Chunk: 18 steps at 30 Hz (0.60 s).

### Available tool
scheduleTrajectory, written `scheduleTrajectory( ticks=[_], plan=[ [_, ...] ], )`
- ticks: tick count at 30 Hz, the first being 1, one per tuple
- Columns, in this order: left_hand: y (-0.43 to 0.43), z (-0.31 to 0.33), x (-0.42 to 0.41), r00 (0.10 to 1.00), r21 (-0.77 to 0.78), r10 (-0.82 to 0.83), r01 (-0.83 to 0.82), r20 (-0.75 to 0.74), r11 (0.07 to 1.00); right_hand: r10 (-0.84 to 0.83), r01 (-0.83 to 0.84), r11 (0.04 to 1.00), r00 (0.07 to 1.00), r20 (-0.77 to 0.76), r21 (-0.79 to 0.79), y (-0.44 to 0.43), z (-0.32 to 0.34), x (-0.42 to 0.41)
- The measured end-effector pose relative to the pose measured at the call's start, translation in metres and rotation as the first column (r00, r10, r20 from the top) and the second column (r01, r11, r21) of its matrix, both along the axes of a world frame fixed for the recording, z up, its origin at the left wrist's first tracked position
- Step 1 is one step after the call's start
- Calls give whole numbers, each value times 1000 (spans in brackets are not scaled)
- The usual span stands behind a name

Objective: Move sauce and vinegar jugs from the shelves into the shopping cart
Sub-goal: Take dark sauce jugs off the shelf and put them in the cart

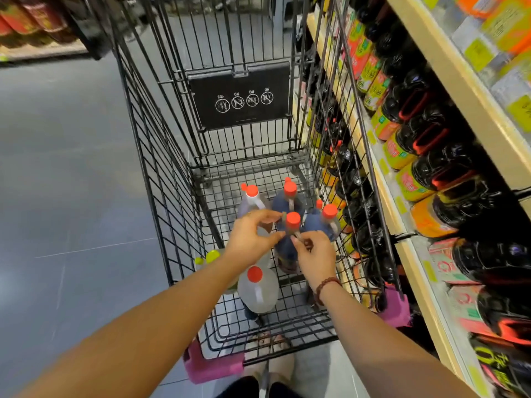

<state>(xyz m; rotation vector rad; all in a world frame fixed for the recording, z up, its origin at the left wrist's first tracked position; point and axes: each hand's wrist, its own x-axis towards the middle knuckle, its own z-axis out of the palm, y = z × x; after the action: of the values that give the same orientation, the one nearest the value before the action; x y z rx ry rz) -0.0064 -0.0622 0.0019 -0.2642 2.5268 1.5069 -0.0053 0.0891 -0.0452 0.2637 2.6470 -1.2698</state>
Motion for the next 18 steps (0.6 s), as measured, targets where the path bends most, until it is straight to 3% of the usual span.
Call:
scheduleTrajectory(
  ticks=[8,18],
  plan=[
    [0,14,12,999,111,-2,-2,35,994,5,-19,997,982,-190,-74,29,57,13],
    [36,97,7,954,330,-295,294,-47,897,-160,122,987,846,-508,-107,73,191,20]
  ],
)
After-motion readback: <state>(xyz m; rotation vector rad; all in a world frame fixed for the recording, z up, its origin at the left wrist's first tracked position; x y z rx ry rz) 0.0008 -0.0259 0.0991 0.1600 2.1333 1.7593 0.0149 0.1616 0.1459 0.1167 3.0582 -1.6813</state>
